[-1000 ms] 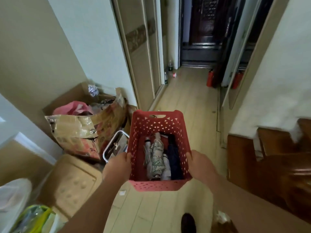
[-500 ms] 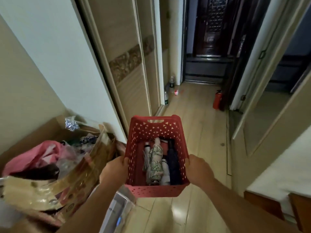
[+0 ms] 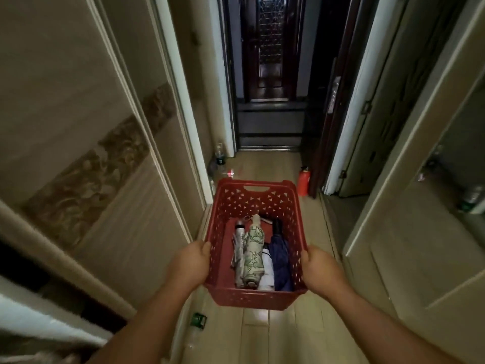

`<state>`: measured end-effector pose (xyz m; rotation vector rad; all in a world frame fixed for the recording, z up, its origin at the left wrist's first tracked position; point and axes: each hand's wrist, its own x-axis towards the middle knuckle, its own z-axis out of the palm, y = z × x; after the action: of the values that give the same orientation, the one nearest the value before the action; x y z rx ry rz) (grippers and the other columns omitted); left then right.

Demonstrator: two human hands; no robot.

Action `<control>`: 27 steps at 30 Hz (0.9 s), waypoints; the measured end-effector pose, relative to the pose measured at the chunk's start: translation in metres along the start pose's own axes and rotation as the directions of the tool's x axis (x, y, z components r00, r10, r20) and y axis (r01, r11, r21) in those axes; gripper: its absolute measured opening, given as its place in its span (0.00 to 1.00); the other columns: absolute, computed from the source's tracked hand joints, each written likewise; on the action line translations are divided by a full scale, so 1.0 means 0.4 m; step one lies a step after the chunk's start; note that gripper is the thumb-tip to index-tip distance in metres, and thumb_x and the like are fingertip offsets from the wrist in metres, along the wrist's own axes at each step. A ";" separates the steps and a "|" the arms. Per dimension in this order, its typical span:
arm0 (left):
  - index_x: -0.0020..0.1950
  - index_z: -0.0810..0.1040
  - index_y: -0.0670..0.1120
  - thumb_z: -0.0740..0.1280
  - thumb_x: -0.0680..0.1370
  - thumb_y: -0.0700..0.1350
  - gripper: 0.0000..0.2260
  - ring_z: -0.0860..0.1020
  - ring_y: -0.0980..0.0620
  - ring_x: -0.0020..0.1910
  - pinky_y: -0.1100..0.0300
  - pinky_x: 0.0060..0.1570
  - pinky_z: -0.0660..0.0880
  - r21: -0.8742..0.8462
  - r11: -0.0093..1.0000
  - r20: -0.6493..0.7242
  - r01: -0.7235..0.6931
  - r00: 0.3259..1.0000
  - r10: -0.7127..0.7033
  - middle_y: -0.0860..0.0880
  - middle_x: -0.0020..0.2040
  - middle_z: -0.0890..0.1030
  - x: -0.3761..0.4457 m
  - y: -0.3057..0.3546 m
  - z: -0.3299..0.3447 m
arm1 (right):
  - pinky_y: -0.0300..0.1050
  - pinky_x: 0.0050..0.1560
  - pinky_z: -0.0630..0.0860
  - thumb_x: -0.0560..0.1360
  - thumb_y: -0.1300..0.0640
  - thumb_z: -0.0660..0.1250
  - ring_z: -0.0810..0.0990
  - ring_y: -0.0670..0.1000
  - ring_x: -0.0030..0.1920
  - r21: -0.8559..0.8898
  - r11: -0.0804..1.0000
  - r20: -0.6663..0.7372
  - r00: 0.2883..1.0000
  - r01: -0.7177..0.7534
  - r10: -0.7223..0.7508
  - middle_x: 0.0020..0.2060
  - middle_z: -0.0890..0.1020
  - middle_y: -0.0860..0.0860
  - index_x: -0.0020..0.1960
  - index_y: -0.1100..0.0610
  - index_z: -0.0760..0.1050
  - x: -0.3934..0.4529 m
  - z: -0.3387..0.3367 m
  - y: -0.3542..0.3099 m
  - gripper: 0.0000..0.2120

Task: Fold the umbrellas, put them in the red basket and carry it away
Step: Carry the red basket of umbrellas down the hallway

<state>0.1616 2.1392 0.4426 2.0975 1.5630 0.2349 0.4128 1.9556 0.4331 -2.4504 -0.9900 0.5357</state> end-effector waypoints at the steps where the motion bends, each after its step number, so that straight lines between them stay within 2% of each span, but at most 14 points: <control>1: 0.50 0.81 0.49 0.54 0.86 0.59 0.20 0.83 0.42 0.46 0.49 0.51 0.80 0.017 1.000 -0.001 -0.012 1.000 0.012 0.45 0.46 0.85 0.082 0.023 0.002 | 0.53 0.47 0.82 0.83 0.48 0.54 0.83 0.56 0.43 0.010 1.000 -0.011 1.000 -0.017 0.017 0.46 0.85 0.54 0.50 0.52 0.77 0.080 -0.001 -0.011 0.15; 4: 0.52 0.82 0.49 0.54 0.86 0.58 0.20 0.82 0.41 0.48 0.52 0.48 0.77 0.071 0.996 -0.005 -0.048 0.999 0.048 0.44 0.48 0.85 0.319 0.101 0.020 | 0.51 0.45 0.80 0.85 0.48 0.54 0.82 0.56 0.43 0.005 1.000 -0.006 1.000 -0.009 0.009 0.46 0.85 0.54 0.50 0.53 0.77 0.344 -0.005 -0.041 0.16; 7: 0.54 0.83 0.48 0.55 0.87 0.57 0.20 0.83 0.43 0.49 0.53 0.47 0.75 0.065 0.997 -0.002 -0.048 0.999 0.048 0.45 0.48 0.85 0.556 0.179 0.058 | 0.47 0.41 0.74 0.85 0.49 0.55 0.79 0.55 0.41 -0.043 0.998 0.030 0.998 0.052 -0.051 0.46 0.84 0.54 0.49 0.55 0.76 0.639 -0.016 -0.072 0.15; 10: 0.56 0.84 0.48 0.55 0.87 0.55 0.20 0.84 0.44 0.50 0.52 0.50 0.78 0.025 1.000 -0.016 -0.019 1.000 0.020 0.46 0.50 0.86 0.796 0.264 0.080 | 0.46 0.44 0.79 0.84 0.53 0.59 0.82 0.53 0.43 -0.116 0.989 0.091 0.993 0.089 -0.079 0.46 0.83 0.51 0.51 0.55 0.76 0.934 -0.037 -0.119 0.10; 12: 0.56 0.84 0.46 0.55 0.88 0.54 0.20 0.84 0.42 0.51 0.50 0.53 0.79 0.030 1.000 -0.018 -0.005 1.000 0.005 0.44 0.51 0.87 0.957 0.331 0.074 | 0.47 0.44 0.79 0.83 0.52 0.58 0.82 0.53 0.43 -0.127 0.987 0.101 0.991 0.098 -0.086 0.44 0.82 0.51 0.49 0.53 0.75 1.114 -0.065 -0.170 0.10; 17: 0.51 0.83 0.47 0.55 0.87 0.57 0.21 0.84 0.43 0.48 0.50 0.52 0.79 0.030 0.997 -0.056 0.075 0.996 -0.073 0.46 0.47 0.86 1.340 0.474 -0.001 | 0.48 0.41 0.78 0.83 0.46 0.52 0.81 0.53 0.40 -0.067 0.994 0.069 0.994 0.091 -0.086 0.39 0.81 0.50 0.47 0.52 0.77 1.505 -0.134 -0.336 0.18; 21: 0.51 0.83 0.48 0.56 0.86 0.57 0.19 0.83 0.44 0.47 0.51 0.51 0.79 0.004 0.994 -0.087 0.112 0.990 -0.111 0.46 0.47 0.85 1.673 0.535 -0.035 | 0.52 0.45 0.80 0.82 0.44 0.51 0.82 0.59 0.43 -0.114 0.985 0.060 0.991 0.127 -0.121 0.43 0.84 0.54 0.49 0.53 0.78 1.857 -0.129 -0.468 0.20; 27: 0.57 0.83 0.45 0.56 0.87 0.55 0.19 0.83 0.41 0.53 0.53 0.51 0.77 -0.009 0.999 -0.097 0.035 0.995 -0.036 0.43 0.52 0.86 2.199 0.603 -0.078 | 0.52 0.45 0.80 0.83 0.46 0.53 0.82 0.58 0.43 -0.089 0.985 0.007 0.989 0.147 -0.147 0.44 0.84 0.54 0.49 0.52 0.76 2.335 -0.106 -0.659 0.17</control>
<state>0.6360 2.9188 0.4477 2.0787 1.6508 0.3342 0.9135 2.7880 0.4346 -2.4297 -1.2080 0.4511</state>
